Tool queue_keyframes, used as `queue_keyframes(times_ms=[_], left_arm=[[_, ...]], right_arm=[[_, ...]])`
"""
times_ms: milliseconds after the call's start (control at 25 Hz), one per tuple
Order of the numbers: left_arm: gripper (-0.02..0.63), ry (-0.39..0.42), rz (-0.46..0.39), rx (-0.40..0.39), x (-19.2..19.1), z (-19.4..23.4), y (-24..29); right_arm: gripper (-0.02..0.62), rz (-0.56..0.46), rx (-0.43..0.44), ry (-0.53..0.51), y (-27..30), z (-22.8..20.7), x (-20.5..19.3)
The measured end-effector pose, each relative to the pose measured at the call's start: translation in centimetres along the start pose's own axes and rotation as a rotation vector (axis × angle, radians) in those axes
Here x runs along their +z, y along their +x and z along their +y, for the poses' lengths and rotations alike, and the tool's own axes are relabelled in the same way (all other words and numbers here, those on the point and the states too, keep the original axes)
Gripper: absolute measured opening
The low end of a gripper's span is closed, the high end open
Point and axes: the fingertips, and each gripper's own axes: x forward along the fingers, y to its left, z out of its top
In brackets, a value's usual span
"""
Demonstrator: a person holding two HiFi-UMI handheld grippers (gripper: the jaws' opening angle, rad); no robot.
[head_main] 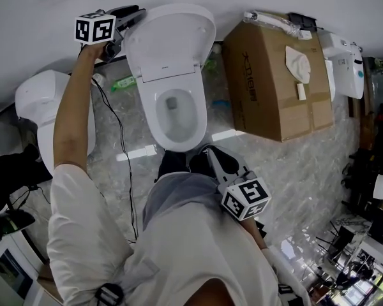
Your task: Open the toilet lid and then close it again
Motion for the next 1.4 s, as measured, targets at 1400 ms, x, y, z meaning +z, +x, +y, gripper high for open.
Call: queue_keyframes(times_ms=[1400], left_arm=[[0.049, 0.060, -0.026, 0.045, -2.8, -6.1, -1.5]], right_arm=[[0.011, 0.030, 0.112, -0.044, 0.5, 0.3, -0.3]])
